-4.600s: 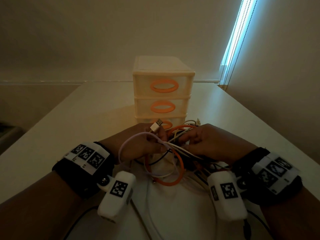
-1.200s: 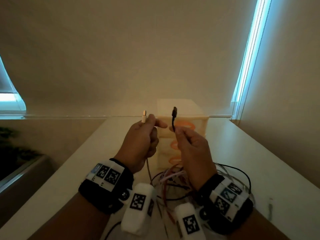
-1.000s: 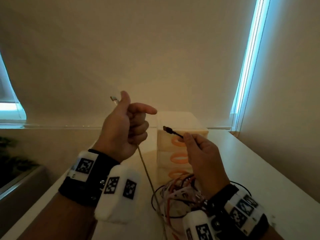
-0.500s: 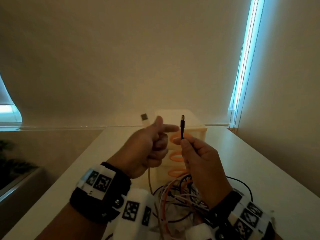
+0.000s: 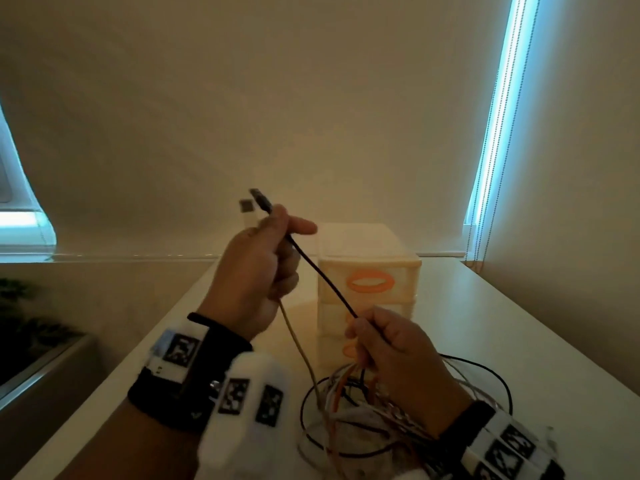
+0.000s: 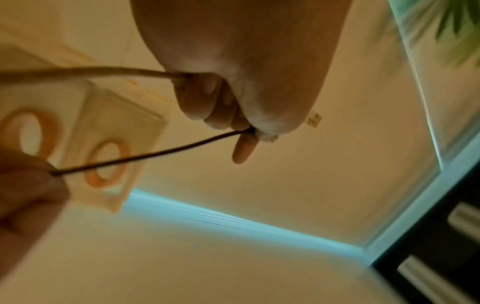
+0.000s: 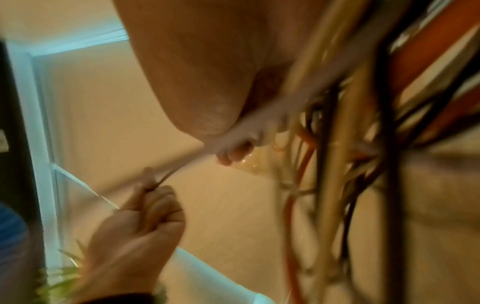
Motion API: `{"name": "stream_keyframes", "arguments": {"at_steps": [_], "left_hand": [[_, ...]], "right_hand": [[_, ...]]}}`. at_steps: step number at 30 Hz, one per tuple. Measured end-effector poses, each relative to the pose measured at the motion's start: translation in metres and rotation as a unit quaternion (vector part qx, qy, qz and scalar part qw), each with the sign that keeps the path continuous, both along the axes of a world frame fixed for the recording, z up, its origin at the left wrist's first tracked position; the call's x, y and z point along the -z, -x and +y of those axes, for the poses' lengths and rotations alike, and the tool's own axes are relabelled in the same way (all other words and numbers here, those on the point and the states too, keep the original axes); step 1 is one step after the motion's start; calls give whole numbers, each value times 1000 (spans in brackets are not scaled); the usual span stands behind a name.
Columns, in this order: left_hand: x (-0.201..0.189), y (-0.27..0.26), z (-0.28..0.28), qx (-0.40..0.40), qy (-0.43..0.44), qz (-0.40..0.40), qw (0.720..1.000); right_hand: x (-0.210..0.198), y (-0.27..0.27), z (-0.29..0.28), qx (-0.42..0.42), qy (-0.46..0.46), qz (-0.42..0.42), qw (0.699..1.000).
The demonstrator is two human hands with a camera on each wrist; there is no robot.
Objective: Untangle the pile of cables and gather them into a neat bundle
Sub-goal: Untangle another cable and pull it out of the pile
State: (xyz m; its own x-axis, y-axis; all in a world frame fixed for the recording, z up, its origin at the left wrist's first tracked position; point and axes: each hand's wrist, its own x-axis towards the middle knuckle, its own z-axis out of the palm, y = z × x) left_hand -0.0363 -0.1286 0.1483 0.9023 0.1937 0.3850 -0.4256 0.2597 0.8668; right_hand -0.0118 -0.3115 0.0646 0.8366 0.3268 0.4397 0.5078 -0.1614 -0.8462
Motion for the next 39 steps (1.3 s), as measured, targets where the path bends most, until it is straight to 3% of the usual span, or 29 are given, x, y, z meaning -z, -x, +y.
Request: {"name": "stream_keyframes", "arguments": {"at_steps": [2, 4, 7, 10, 15, 20, 24, 26, 28, 30, 35, 37, 39], "left_hand": [[-6, 4, 6, 14, 26, -10, 1000], [-5, 7, 2, 26, -9, -4, 1000], [0, 4, -7, 27, -63, 1, 998], [0, 3, -9, 52, -64, 1, 997], [-12, 12, -10, 186, 56, -5, 981], [-16, 17, -7, 187, 132, 27, 973], [-26, 23, 3, 184, 193, 31, 963], [-33, 27, 13, 222, 213, 18, 951], [-35, 29, 17, 293, 198, 9, 935], [-30, 29, 12, 340, 132, 38, 930], [-10, 27, -8, 358, -65, 142, 921], [-7, 22, -11, 320, -62, 154, 933], [-9, 16, -5, 314, 11, 128, 941]], "right_hand": [[5, -7, -1, 11, -12, 15, 1000], [2, -8, 1, 18, -36, 16, 999], [-19, 4, 7, -27, -68, -2, 997], [-38, 14, 8, -55, -80, -38, 995], [-11, 6, 3, -48, -11, -20, 999], [-5, -2, -11, -33, 6, 35, 999], [-19, 0, -15, 3, 31, -20, 999], [-27, -2, -21, 5, 59, -36, 998], [-33, -5, -24, 18, 91, -66, 993], [-34, -5, -22, 50, 94, -92, 990], [-28, -7, -20, 114, 54, -120, 985], [-27, -10, -23, 107, 31, -107, 988], [-25, -10, -26, 57, 8, -74, 996]]}}
